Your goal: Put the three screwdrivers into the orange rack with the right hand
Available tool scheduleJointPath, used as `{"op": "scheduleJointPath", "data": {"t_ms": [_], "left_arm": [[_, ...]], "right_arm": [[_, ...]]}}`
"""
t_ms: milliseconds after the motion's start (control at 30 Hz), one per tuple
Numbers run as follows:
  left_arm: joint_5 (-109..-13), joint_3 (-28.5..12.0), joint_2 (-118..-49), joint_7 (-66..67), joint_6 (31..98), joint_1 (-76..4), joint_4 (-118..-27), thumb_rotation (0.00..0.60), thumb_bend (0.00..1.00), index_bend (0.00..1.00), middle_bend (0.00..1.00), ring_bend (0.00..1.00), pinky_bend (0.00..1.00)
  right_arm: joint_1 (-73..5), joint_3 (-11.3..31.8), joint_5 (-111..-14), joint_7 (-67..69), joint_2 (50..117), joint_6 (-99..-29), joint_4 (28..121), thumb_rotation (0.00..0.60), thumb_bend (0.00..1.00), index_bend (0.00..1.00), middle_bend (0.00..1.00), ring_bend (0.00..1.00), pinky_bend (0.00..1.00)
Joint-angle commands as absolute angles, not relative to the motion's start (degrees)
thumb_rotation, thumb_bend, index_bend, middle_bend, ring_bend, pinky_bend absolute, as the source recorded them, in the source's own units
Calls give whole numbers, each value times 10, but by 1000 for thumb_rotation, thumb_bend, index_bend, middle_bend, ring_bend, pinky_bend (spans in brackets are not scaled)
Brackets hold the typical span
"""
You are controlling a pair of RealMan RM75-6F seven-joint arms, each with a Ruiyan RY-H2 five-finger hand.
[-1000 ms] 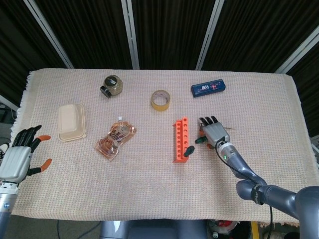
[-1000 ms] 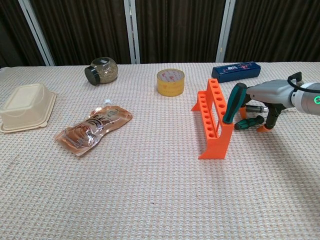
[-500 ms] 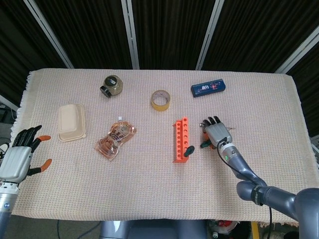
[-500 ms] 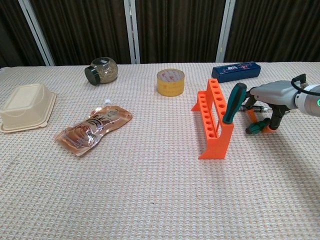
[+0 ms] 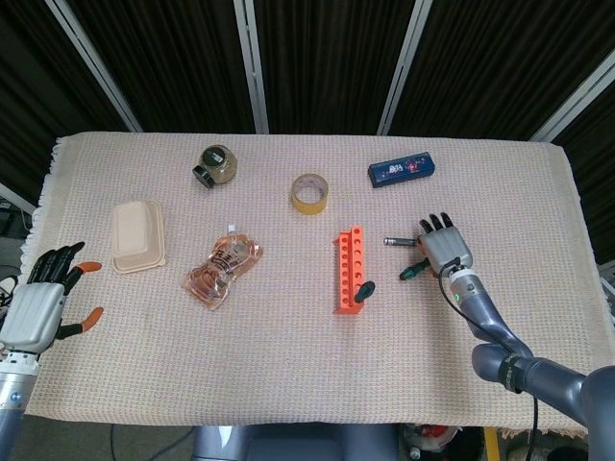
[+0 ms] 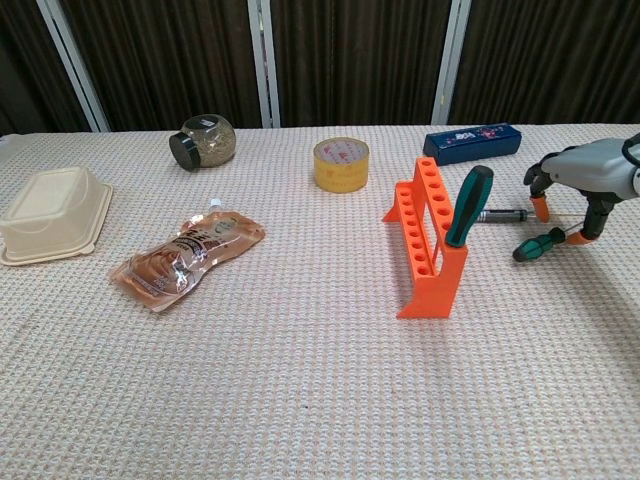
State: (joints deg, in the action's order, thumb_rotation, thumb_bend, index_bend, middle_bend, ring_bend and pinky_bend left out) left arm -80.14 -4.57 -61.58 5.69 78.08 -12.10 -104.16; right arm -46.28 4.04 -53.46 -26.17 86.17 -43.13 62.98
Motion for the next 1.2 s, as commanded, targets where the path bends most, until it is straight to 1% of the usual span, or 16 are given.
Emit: {"op": "scheduleJointPath", "data": {"t_ms": [33,100,167,400,600,767,1200], "left_arm": [[-803,-45,-615,58,781,-121,-1043,600,271,257,23,7,0],[-804,-45,-614,60,782,-121,-1046,600,270,258,23,7,0],[-804,-45,-612,61,783,-120,-1047,600,271,258,23,8,0],[-803,-44,-610,60,784,-118,-1049,600,272,257,23,7,0],[-804,-42,-610,55,781,-119,-1046,600,273,258,22,7,0],[-802,-42,-610,51,777,-120,-1043,600,274,257,22,6,0],[-800,-41,-611,44,773,-121,-1037,600,274,257,22,6,0]], "right_arm": [[-461,37,-536,-268,868,-436,626,600,216,350,104,0,0],[-458,33,-547,-274,875,-444,624,600,215,319,103,0,0],[-456,30,-559,-277,877,-453,625,600,215,315,103,0,0],[-445,18,-607,-303,887,-505,629,600,213,409,103,0,0],[-436,10,-631,-337,897,-538,638,600,212,430,103,0,0],[-431,9,-635,-353,900,-543,649,600,210,435,103,0,0],[-424,16,-632,-362,904,-529,651,600,210,464,103,0,0]]}}
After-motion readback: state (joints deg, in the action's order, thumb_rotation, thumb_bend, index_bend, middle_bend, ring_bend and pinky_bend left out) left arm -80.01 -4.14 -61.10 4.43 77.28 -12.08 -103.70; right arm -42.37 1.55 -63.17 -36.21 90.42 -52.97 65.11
